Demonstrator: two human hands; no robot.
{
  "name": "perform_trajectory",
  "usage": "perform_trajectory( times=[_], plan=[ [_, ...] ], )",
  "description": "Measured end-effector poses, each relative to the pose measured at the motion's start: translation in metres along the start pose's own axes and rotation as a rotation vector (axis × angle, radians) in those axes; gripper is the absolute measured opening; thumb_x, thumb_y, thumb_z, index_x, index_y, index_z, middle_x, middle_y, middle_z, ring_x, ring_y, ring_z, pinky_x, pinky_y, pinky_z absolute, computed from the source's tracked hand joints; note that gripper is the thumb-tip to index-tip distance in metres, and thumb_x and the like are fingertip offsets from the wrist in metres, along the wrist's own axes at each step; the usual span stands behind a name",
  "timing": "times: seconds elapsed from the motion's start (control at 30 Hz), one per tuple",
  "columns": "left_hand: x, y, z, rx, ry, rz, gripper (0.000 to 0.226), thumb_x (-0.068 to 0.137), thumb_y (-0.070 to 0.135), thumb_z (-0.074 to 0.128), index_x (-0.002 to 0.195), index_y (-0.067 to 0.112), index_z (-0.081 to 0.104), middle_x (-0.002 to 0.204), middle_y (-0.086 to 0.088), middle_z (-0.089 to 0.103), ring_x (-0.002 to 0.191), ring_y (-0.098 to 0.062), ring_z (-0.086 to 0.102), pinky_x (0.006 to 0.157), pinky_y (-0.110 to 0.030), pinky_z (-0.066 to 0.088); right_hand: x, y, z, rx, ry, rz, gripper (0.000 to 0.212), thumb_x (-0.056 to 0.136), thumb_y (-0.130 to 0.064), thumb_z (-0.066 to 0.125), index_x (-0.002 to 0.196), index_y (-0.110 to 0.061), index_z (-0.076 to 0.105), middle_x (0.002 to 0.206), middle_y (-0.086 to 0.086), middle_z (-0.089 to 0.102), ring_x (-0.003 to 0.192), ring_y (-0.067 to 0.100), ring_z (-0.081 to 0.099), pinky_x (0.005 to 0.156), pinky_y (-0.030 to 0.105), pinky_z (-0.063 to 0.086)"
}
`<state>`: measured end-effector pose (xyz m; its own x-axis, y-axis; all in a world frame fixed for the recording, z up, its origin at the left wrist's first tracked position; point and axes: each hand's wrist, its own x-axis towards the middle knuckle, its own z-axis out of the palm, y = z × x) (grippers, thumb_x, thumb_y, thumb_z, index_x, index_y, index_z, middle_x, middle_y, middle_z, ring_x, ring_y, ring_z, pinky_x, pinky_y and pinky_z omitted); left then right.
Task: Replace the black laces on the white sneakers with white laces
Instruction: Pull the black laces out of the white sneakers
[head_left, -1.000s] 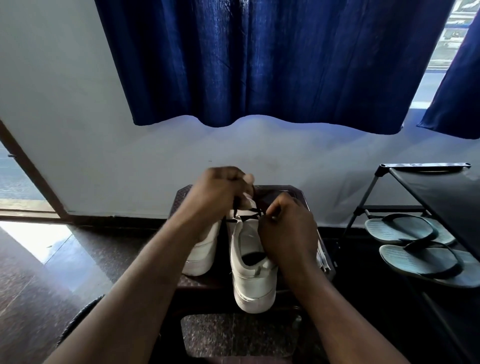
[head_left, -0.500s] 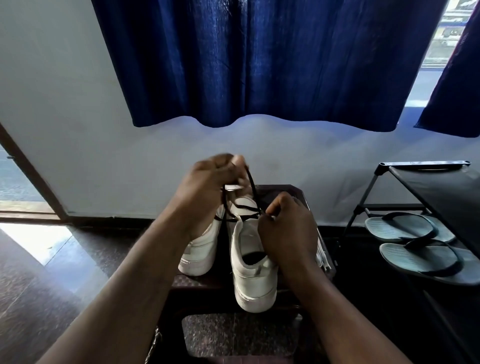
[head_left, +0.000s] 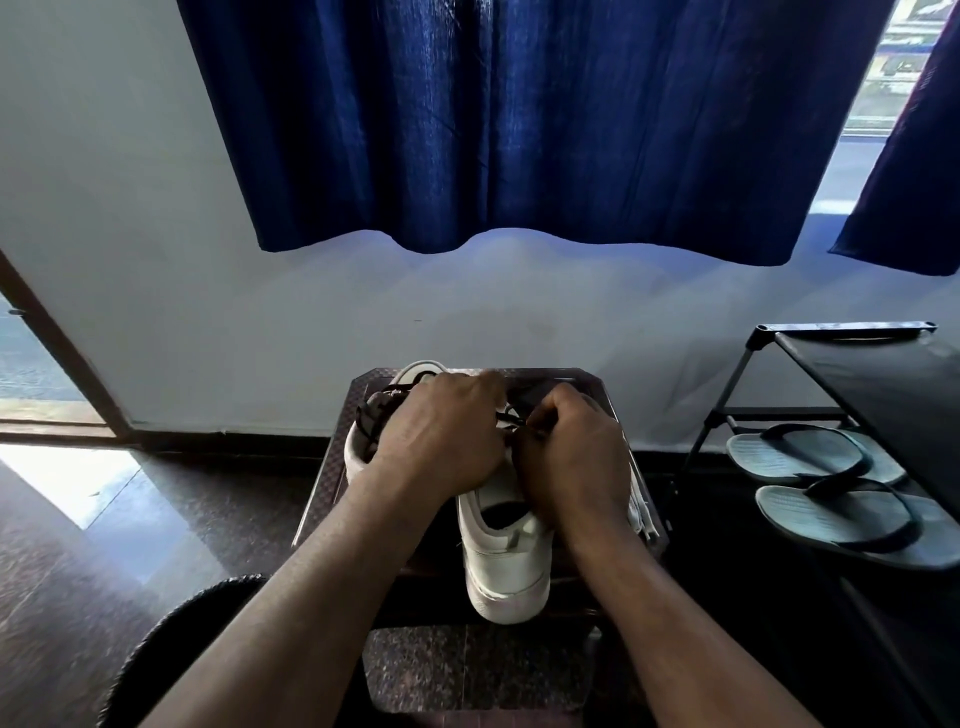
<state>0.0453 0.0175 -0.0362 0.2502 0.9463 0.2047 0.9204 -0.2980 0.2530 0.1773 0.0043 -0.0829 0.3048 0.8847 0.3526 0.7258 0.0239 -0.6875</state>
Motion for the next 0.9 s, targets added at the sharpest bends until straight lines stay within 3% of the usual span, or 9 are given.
perform_trajectory(
  times=[0.07,0.17,0.23,0.3,0.37,0.43,0.53,0.67,0.9],
  plan=[
    [0.001,0.0,-0.001,0.091,-0.045,0.006,0.024,0.09,0.026,0.061,0.111,0.023,0.072,0.113,-0.007,0.07,0.111,-0.032,0.064,0.086,-0.039,0.052,0.0,0.0,0.0,0.009,-0.003,0.006,0.009,0.078,-0.02,0.07,0.082,-0.023,0.062,0.085,-0.008,0.059,0.077,0.021,0.058,0.065,0.034,0.043],
    [0.0,0.002,-0.002,0.023,-0.053,-0.037,0.017,0.092,0.023,0.06,0.099,0.024,0.075,0.107,-0.005,0.07,0.104,-0.03,0.065,0.081,-0.037,0.053,0.001,0.001,0.002,0.012,-0.006,0.008,0.009,0.079,-0.021,0.069,0.081,-0.023,0.06,0.086,-0.006,0.063,0.074,0.02,0.056,0.063,0.032,0.038],
    [0.002,0.003,-0.009,-0.335,0.013,-0.15,0.015,0.095,0.017,0.061,0.086,0.024,0.071,0.089,-0.001,0.073,0.082,-0.021,0.067,0.065,-0.026,0.049,0.001,0.003,0.002,0.004,-0.008,-0.004,0.012,0.08,-0.02,0.067,0.078,-0.025,0.056,0.085,-0.005,0.065,0.071,0.017,0.052,0.061,0.031,0.034],
    [0.002,0.001,-0.026,-0.954,0.057,-0.296,0.022,0.101,0.007,0.057,0.082,0.014,0.065,0.077,-0.002,0.074,0.053,-0.013,0.059,0.044,-0.017,0.039,0.001,0.004,0.001,0.001,-0.017,0.002,0.011,0.079,-0.021,0.065,0.078,-0.025,0.055,0.084,-0.008,0.064,0.07,0.014,0.051,0.061,0.03,0.032],
    [0.004,-0.009,-0.037,-1.203,0.102,-0.365,0.027,0.107,0.015,0.053,0.081,0.01,0.059,0.066,0.001,0.069,0.039,-0.009,0.041,0.037,-0.017,0.028,0.001,0.003,0.0,0.005,-0.026,0.03,0.008,0.078,-0.022,0.064,0.079,-0.025,0.057,0.083,-0.009,0.063,0.071,0.012,0.054,0.061,0.029,0.034],
    [0.007,-0.021,-0.031,-1.027,0.146,-0.356,0.028,0.106,0.029,0.056,0.083,0.013,0.057,0.059,0.006,0.058,0.042,-0.011,0.037,0.043,-0.023,0.029,0.001,0.002,0.001,0.012,-0.029,0.03,0.008,0.077,-0.021,0.063,0.078,-0.025,0.057,0.082,-0.008,0.063,0.07,0.013,0.054,0.06,0.029,0.033],
    [0.008,-0.026,-0.012,-0.561,0.122,-0.244,0.019,0.095,0.041,0.069,0.089,0.026,0.06,0.077,0.007,0.065,0.069,-0.017,0.06,0.062,-0.032,0.042,0.002,0.001,0.002,0.008,-0.02,0.03,0.008,0.077,-0.019,0.063,0.079,-0.024,0.058,0.083,-0.005,0.064,0.07,0.018,0.052,0.061,0.03,0.034],
    [0.005,-0.015,-0.005,-0.024,-0.027,-0.113,0.022,0.09,0.049,0.067,0.092,0.029,0.077,0.1,-0.001,0.072,0.099,-0.028,0.065,0.076,-0.032,0.046,0.002,0.001,0.003,0.002,-0.019,0.04,0.007,0.077,-0.021,0.067,0.08,-0.023,0.06,0.083,-0.004,0.065,0.071,0.019,0.053,0.061,0.031,0.036],
    [0.005,-0.007,-0.007,0.048,-0.088,-0.129,0.022,0.097,0.039,0.061,0.101,0.024,0.077,0.11,-0.003,0.071,0.104,-0.029,0.064,0.083,-0.036,0.053,0.001,0.001,0.004,0.01,-0.008,0.04,0.009,0.077,-0.022,0.068,0.079,-0.024,0.06,0.083,-0.004,0.065,0.074,0.021,0.06,0.061,0.032,0.039]
  ],
)
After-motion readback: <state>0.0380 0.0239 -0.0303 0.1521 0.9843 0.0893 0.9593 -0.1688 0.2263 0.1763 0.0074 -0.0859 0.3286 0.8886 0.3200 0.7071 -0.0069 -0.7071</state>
